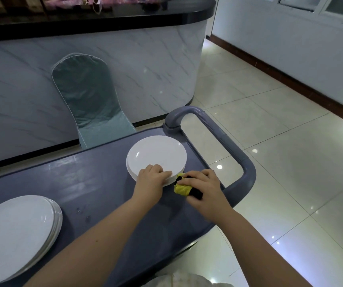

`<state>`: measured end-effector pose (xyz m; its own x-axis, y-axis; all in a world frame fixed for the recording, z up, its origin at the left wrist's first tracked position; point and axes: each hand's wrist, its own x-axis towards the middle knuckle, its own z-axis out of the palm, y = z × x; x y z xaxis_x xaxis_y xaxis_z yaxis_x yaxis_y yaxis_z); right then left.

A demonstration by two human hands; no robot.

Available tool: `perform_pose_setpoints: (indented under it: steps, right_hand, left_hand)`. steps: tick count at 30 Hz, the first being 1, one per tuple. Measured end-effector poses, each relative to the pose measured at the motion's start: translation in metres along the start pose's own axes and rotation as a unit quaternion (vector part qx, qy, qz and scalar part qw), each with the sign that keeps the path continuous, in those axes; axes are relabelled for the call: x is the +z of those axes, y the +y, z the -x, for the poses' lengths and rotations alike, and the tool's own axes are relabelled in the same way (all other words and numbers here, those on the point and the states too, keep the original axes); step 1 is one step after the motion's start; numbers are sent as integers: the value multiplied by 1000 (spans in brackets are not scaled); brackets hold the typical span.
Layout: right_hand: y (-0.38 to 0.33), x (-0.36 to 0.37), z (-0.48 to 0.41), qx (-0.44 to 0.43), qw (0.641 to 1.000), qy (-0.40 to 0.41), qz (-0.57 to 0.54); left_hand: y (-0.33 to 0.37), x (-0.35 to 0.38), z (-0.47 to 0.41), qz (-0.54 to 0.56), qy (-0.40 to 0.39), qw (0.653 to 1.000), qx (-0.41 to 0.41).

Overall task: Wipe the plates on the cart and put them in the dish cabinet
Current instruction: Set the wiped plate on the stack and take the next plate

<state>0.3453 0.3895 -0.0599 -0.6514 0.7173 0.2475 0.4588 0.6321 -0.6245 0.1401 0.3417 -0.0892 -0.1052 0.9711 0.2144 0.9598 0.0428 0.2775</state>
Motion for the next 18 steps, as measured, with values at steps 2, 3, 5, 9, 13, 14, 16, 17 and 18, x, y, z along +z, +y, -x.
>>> perform_pose_setpoints:
  steps: [2, 3, 5, 9, 13, 14, 16, 17, 18]
  right_hand:
    - [0, 1, 0, -2, 1000, -8, 10]
    - [-1, 2, 0, -10, 1000, -9, 19]
    - [-4, 6, -1, -38, 999, -2, 30]
    - [-16, 16, -11, -98, 994, 2, 41]
    - [-38, 39, -29, -158, 987, -35, 1]
    - [-45, 49, -34, -169, 984, -53, -15]
    - [-60, 71, -41, -190, 976, -96, -41]
    - [-68, 84, -43, -202, 971, -119, -49]
    - [-76, 97, -44, -215, 964, -145, -54]
  left_hand:
    - [-4, 5, 3, 0, -2, 1000, -12]
    - [-7, 8, 6, 2, -5, 1000, -18]
    - [-11, 12, 11, 1, 1, 1000, -19]
    - [-15, 4, 18, 28, 44, 998, -46]
    - [-50, -24, 47, 45, 82, 980, -175]
    - [-62, -33, 61, 39, 101, 973, -204]
    - [-83, -50, 95, 21, 135, 955, -263]
    - [-91, -58, 113, 12, 143, 944, -298]
    - [-96, -65, 132, 5, 148, 931, -333]
